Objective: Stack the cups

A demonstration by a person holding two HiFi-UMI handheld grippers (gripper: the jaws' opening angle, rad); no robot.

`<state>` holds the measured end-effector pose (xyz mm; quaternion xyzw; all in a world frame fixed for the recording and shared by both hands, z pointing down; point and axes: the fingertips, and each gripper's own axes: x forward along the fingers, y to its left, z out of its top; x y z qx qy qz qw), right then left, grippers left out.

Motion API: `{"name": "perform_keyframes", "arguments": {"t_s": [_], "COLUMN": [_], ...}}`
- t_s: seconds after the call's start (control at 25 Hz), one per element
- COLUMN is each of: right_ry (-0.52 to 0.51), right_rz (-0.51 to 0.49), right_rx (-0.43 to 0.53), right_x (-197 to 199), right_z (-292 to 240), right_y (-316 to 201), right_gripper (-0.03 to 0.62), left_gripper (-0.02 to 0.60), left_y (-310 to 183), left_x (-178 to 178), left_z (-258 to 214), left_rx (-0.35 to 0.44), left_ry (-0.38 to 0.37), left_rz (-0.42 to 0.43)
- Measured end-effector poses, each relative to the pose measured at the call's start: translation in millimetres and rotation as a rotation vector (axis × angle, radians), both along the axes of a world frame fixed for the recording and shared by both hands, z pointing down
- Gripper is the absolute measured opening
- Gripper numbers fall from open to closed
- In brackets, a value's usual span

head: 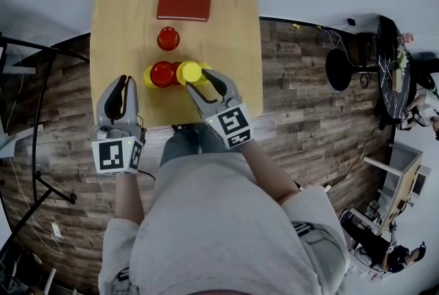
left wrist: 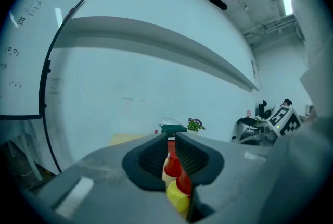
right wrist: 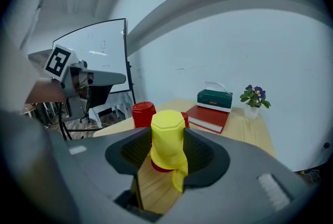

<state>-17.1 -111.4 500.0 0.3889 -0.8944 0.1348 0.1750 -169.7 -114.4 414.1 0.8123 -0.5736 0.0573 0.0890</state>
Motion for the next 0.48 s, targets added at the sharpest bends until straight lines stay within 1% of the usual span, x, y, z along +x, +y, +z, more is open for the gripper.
{"name": "perform_keyframes", "arguments": {"t_s": [0.12, 0.2, 0.28, 0.36, 0.48], "right_ry": [0.009, -0.008, -0.044, -0.087, -0.136], "right_rz": [-0.001, -0.012, -0.026, -0.031, -0.013], "right_rx": [-0.007, -0.008, 0.007, 0.025, 0.036], "right_x": [2, 0, -2, 0, 14], "right_z": [4, 2, -8, -18, -33], "right_y": [2, 3, 4, 3, -5], "right_gripper": [0.204, 0.224, 0.239, 0.241, 0.241], "left_gripper": [0.052, 0.052, 0.052, 0.051, 0.044], "left_y": [1, 1, 2, 2, 1], "left_x": [0, 0, -1, -1, -2], "left_z": [0, 0, -1, -1, -3], "left_rx": [-0.001, 0.002, 0.001, 0.003, 0.012], "left_ry": [-0.002, -0.003, -0.002, -0.001, 0.001], "left_rz": [-0.003, -0.003, -0.011, -0.018, -0.029]}}
